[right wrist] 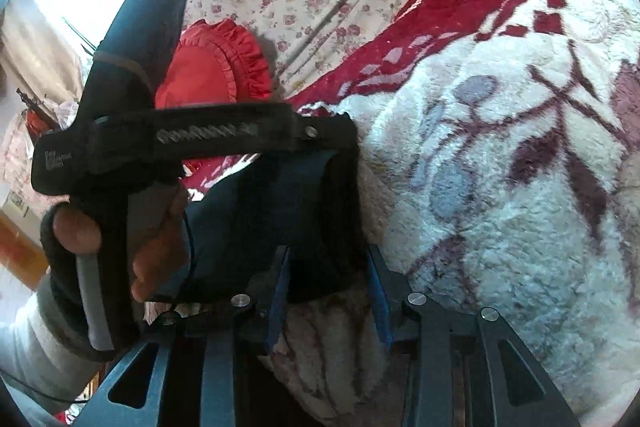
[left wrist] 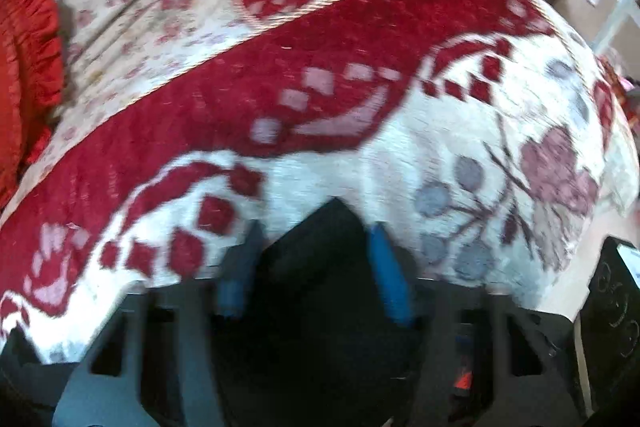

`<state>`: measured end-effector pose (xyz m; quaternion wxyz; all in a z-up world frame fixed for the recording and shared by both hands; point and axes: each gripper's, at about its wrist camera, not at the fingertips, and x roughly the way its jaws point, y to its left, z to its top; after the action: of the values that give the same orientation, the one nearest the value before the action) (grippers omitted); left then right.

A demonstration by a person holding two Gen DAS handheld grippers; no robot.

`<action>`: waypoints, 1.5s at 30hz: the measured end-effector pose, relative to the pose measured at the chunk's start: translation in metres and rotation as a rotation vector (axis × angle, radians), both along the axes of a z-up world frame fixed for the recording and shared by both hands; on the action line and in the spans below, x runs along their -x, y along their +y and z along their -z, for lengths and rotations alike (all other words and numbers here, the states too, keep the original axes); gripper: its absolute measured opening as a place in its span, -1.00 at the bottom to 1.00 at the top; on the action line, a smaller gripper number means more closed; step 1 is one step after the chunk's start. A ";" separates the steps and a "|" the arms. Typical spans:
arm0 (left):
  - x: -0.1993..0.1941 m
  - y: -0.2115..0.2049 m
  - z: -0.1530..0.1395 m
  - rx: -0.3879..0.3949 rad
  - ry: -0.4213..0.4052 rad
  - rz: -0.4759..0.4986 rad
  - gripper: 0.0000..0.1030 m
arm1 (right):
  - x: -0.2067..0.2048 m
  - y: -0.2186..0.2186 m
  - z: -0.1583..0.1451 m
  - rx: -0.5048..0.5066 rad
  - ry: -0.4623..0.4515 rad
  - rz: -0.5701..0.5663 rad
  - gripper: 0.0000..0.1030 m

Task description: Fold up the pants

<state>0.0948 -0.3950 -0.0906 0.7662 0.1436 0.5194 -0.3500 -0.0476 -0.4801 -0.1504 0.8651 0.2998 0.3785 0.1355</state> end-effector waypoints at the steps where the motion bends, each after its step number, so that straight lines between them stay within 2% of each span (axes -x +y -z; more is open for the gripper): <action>1: 0.001 -0.001 0.000 -0.001 -0.010 0.004 -0.33 | -0.002 0.001 0.000 0.000 -0.004 0.001 -0.42; 2: 0.003 -0.003 -0.001 0.002 -0.022 0.019 -0.47 | -0.003 0.002 0.000 0.000 -0.007 -0.002 -0.53; 4: 0.005 -0.002 -0.002 0.013 -0.027 0.030 -0.53 | -0.005 0.004 -0.001 -0.007 -0.013 -0.006 -0.67; 5: 0.004 0.001 -0.003 0.029 -0.017 0.027 -0.64 | -0.007 0.005 -0.003 -0.013 -0.016 -0.006 -0.72; 8: 0.002 0.014 -0.013 0.082 0.001 0.005 -0.79 | -0.009 0.008 -0.012 -0.026 -0.010 -0.014 -0.74; 10: 0.002 0.024 -0.025 0.120 0.000 -0.005 -0.79 | -0.010 0.009 -0.025 -0.031 -0.034 -0.019 -0.74; 17: 0.006 0.079 -0.083 0.216 -0.084 -0.049 -0.83 | -0.016 0.036 -0.085 0.010 -0.135 -0.089 -0.75; 20: 0.005 0.115 -0.103 0.253 -0.107 -0.096 -0.83 | -0.019 0.063 -0.110 0.033 -0.172 -0.145 -0.75; 25: 0.007 0.184 -0.120 0.291 -0.134 -0.189 -0.83 | -0.031 0.122 -0.139 0.055 -0.210 -0.263 -0.75; 28: 0.011 0.227 -0.119 0.296 -0.139 -0.255 -0.83 | -0.041 0.161 -0.145 0.073 -0.207 -0.346 -0.75; 32: 0.009 0.296 -0.099 0.298 -0.085 -0.394 -0.83 | -0.060 0.212 -0.132 0.090 -0.147 -0.453 -0.75; 37: 0.012 0.354 -0.058 0.272 -0.006 -0.543 -0.83 | -0.094 0.271 -0.086 0.062 -0.012 -0.562 -0.74; 39: 0.016 0.365 -0.048 0.262 0.011 -0.578 -0.77 | -0.110 0.288 -0.059 0.065 0.096 -0.577 -0.70; 40: 0.019 0.369 -0.042 0.253 0.018 -0.591 -0.70 | -0.114 0.295 -0.049 0.079 0.156 -0.575 -0.68; 41: 0.021 0.371 -0.040 0.250 0.023 -0.596 -0.60 | -0.114 0.296 -0.047 0.066 0.173 -0.576 -0.60; 43: 0.027 0.374 -0.037 0.255 0.029 -0.598 -0.49 | -0.107 0.287 -0.059 -0.005 0.137 -0.592 -0.45; 45: 0.032 0.372 -0.035 0.263 0.041 -0.597 -0.43 | -0.096 0.268 -0.073 -0.053 0.113 -0.574 -0.43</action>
<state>0.0628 -0.0226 -0.0560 0.8365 -0.1226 0.5040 -0.1767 0.0480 -0.2121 -0.0772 0.7610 0.2101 0.4917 0.3675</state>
